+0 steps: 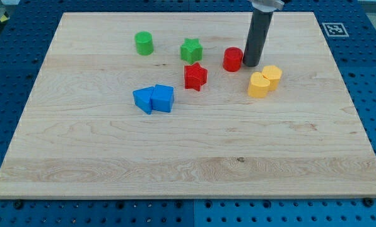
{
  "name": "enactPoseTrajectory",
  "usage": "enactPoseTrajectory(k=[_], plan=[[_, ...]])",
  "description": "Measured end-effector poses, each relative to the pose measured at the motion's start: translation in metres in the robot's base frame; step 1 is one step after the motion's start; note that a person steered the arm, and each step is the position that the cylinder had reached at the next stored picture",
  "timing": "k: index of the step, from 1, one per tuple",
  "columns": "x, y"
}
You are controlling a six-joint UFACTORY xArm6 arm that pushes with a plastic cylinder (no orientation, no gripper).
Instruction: Push red circle towards red star
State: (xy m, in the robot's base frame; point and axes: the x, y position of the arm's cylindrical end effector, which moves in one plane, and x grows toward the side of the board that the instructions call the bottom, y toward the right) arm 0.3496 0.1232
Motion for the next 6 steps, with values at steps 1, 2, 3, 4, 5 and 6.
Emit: enactPoseTrajectory(k=[1, 2, 3, 4, 5, 6], plan=[[-0.018, 0.000], [-0.020, -0.001], [-0.018, -0.010], [-0.006, -0.016], [0.020, -0.024], [0.045, -0.025]])
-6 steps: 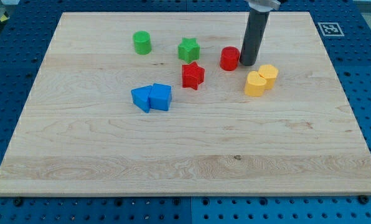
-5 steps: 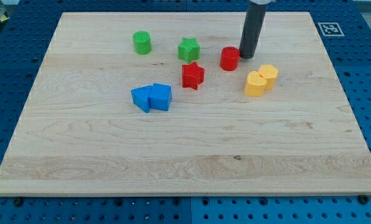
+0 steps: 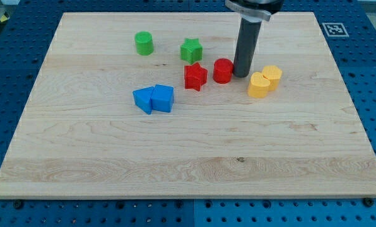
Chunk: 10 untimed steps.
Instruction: Push red circle towards red star
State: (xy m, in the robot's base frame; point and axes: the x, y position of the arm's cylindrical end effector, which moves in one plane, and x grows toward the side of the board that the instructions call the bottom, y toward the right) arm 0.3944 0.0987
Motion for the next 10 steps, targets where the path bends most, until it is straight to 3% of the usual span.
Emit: enactPoseTrajectory(k=[2, 5, 10], plan=[[0.012, 0.000], [-0.029, 0.016], [0.006, -0.034]])
